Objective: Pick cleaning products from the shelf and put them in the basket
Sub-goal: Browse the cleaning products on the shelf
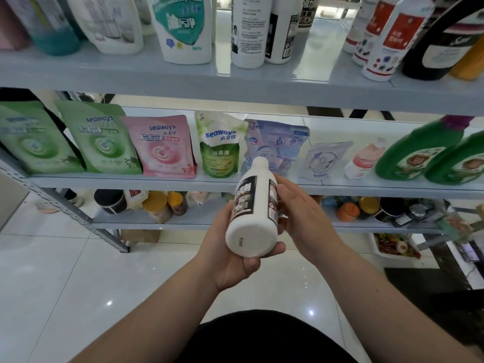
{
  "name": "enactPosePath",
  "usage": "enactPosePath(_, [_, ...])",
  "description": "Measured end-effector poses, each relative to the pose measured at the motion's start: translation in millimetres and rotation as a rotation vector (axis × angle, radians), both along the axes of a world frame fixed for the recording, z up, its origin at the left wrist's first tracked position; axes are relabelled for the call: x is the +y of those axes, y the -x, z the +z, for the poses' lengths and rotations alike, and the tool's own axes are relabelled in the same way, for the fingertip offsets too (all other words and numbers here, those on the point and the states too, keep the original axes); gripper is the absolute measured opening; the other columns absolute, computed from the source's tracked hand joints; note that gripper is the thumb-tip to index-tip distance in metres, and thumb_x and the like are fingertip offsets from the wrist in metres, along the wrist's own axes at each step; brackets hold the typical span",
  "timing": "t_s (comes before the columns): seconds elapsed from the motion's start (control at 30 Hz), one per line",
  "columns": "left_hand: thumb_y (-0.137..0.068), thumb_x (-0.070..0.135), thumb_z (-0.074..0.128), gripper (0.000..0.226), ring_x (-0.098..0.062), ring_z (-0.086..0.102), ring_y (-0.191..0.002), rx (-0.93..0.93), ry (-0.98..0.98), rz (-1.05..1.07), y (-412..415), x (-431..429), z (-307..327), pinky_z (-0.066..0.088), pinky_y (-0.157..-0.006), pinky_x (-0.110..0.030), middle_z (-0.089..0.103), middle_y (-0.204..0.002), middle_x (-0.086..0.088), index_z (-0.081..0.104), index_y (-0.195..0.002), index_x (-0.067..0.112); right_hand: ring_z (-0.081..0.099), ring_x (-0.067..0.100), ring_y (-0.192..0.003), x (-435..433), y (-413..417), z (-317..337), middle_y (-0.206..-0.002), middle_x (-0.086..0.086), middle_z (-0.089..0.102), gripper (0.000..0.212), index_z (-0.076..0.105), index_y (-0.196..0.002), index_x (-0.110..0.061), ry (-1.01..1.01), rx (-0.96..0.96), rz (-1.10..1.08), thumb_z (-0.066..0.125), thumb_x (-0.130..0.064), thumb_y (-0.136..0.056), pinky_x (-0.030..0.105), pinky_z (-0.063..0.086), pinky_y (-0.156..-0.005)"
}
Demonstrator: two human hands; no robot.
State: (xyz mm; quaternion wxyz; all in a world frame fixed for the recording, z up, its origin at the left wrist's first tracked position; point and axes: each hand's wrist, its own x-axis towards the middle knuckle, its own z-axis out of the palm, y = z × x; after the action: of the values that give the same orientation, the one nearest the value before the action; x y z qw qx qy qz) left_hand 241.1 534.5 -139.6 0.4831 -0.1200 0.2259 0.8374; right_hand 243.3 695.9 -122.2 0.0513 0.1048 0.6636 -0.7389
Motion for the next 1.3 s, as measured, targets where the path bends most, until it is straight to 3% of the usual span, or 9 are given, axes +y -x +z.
enactPosePath(0.13, [-0.087,0.069,0.06,0.062,-0.028,0.076,-0.079,0.312,0.359,0.17,0,-12,-7,0.054,-0.039,-0.03,0.077,-0.106,-0.01,0.066,-0.128,0.024,0.071,0.032,-0.109,-13,3,-3,-0.12,0.012,0.073,0.045,0.069,-0.122,-0.034,0.099,-0.035,0.037,0.064,-0.052,-0.082,0.059,0.056,-0.096])
enactPosePath(0.23, [-0.077,0.056,0.077,0.047,-0.032,0.076,-0.096,0.642,0.52,0.227,1,-23,-6,0.061,-0.055,-0.041,0.074,-0.116,0.003,0.057,-0.12,0.053,0.071,0.031,-0.11,-17,5,-5,-0.118,0.011,0.073,0.04,0.068,-0.119,-0.035,0.061,0.002,0.022,0.063,-0.048,-0.082,0.061,0.055,-0.098])
enactPosePath(0.33, [-0.061,0.047,0.09,0.075,-0.026,0.073,-0.108,0.833,0.664,0.24,4,-29,-7,0.062,-0.078,-0.056,0.072,-0.118,0.007,0.053,-0.126,0.048,0.068,0.025,-0.116,-20,4,-5,-0.122,0.002,0.072,0.041,0.066,-0.123,-0.037,0.003,0.05,0.046,0.06,-0.046,-0.084,0.055,0.054,-0.102])
enactPosePath(0.47, [-0.052,0.057,0.086,0.073,0.001,0.066,-0.102,1.106,1.018,0.302,6,-34,-3,0.059,-0.081,-0.027,0.066,-0.112,0.021,0.05,-0.114,0.058,0.063,-0.007,-0.091,-22,6,19,-0.098,-0.024,0.069,0.027,0.066,-0.097,-0.051,-0.419,0.234,0.05,0.055,-0.067,-0.079,0.015,0.05,-0.072])
enactPosePath(0.67, [-0.062,0.056,0.087,0.077,0.025,0.04,-0.105,1.461,1.354,0.243,8,-35,2,0.039,-0.072,-0.011,0.046,-0.111,0.023,0.037,-0.121,0.055,0.047,0.006,-0.064,-3,35,53,-0.07,-0.006,0.05,0.035,0.046,-0.072,-0.029,-0.944,0.307,0.064,0.051,-0.059,-0.09,0.031,0.033,-0.057])
enactPosePath(0.87, [-0.056,0.052,0.086,0.067,0.0,0.067,-0.105,1.269,0.941,0.043,23,-55,8,0.055,-0.085,-0.031,0.07,-0.115,0.022,0.058,-0.116,0.065,0.04,0.01,-0.053,1,34,67,-0.06,-0.009,0.042,0.032,0.038,-0.071,-0.028,-1.258,0.66,0.249,0.029,-0.041,-0.098,0.027,0.024,-0.051])
enactPosePath(1.0, [-0.06,0.035,0.087,0.067,-0.026,0.07,-0.115,1.165,0.679,-0.069,22,-64,-2,0.057,-0.095,-0.049,0.073,-0.122,-0.001,0.067,-0.122,0.047,0.04,0.017,-0.053,1,29,70,-0.062,-0.004,0.05,0.033,0.054,-0.073,-0.015,-1.288,0.997,0.359,0.036,-0.03,-0.096,0.02,0.025,-0.049])
enactPosePath(1.2, [-0.049,0.063,0.083,0.07,0.015,0.058,-0.101,1.38,1.116,0.143,28,-48,18,0.048,-0.074,-0.004,0.058,-0.112,0.041,0.047,-0.107,0.079,0.046,0.006,-0.06,5,48,76,-0.064,-0.008,0.049,0.038,0.04,-0.068,-0.031,-1.192,0.454,0.302,0.03,-0.054,-0.096,0.03,0.032,-0.058])
enactPosePath(1.3, [-0.053,0.059,0.085,0.068,0.011,0.059,-0.101,1.385,1.077,0.234,38,-42,33,0.048,-0.073,-0.004,0.059,-0.111,0.038,0.051,-0.111,0.069,0.058,-0.004,-0.08,16,54,91,-0.089,-0.025,0.063,0.031,0.056,-0.087,-0.041,-0.923,0.37,0.315,0.056,-0.071,-0.078,0.013,0.04,-0.062])
